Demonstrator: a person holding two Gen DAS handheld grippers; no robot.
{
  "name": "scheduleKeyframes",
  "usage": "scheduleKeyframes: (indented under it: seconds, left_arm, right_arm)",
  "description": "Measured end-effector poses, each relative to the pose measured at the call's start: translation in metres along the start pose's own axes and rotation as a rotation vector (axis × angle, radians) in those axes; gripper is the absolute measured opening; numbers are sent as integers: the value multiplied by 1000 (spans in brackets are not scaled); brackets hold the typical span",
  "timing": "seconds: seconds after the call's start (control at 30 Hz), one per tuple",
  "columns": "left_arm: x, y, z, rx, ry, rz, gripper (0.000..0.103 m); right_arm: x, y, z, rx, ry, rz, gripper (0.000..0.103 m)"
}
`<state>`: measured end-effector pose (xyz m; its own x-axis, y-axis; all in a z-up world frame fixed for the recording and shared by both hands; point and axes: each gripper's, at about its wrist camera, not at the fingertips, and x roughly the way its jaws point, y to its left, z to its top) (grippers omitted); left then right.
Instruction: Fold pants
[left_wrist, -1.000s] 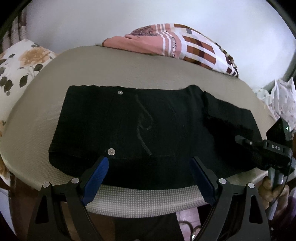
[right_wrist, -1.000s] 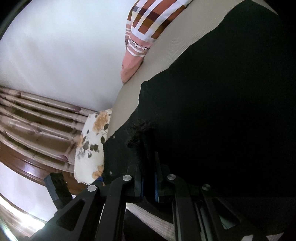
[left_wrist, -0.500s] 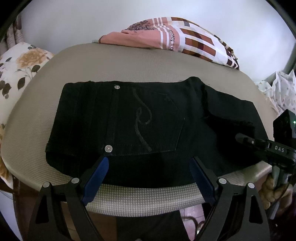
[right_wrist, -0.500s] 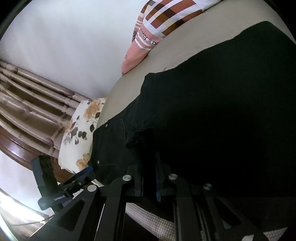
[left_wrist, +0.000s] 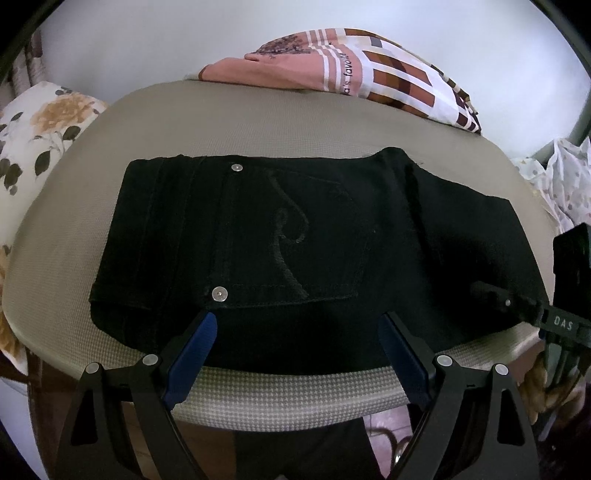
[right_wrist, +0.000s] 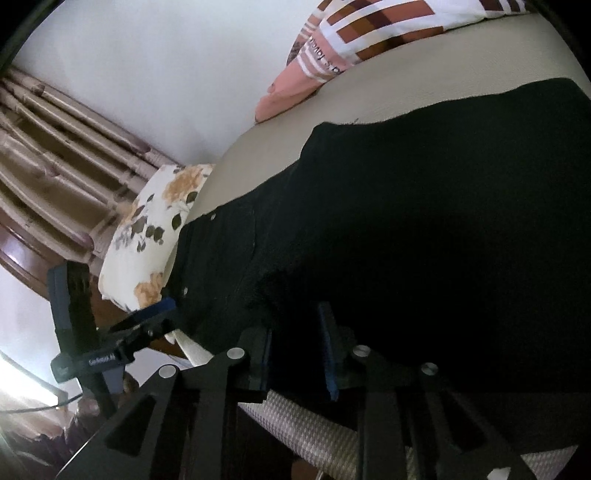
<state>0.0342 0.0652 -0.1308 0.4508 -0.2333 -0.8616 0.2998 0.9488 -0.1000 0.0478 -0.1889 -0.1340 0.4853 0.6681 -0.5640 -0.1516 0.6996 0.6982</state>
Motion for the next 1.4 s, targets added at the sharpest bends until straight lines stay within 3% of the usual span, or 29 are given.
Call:
scheduleKeyframes:
  seconds: [0.17,0.33,0.4,0.47,0.53,0.77,1.07,1.2,1.3,1.33,1.4]
  left_arm:
    - [1,2,-1,-6,7,-2,89]
    - [1,2,-1,-1,8,2,89]
    - [0,1,-1,2,8,6,89]
    - [-2,1,-1,6,5,8,89]
    - [-4,2,-1,7,-8,16,89]
    - [-4,9,1,-25,-9,8,89]
    - [-5,19,5,-57,-7,20,89]
    - [-17,43,13,-131,-27,27,89]
    - [-31,71,19,-189,-39,57,89]
    - [-35,86,21,-217,-35,66,89]
    - [-42,108,23,-264,-25,75,89]
  right_arm:
    - [-1,-1,-1,-1,36,71,33]
    - [3,-3,-3,31,116,211,39]
    - [1,-14,-3,107,113,307,41]
    - [-8,-34,-3,246,80,461,44]
    - [-27,-57,-4,352,-16,518,47]
    - [-69,-82,-3,366,-145,432,48]
    - [-40,-63,-8,309,-71,422,47]
    - [-24,-27,-14,76,-21,225,41]
    - [-13,7,-23,-119,7,40,49]
    - [-11,12,-24,-142,9,31,56]
    - [-10,15,-24,-151,9,33,58]
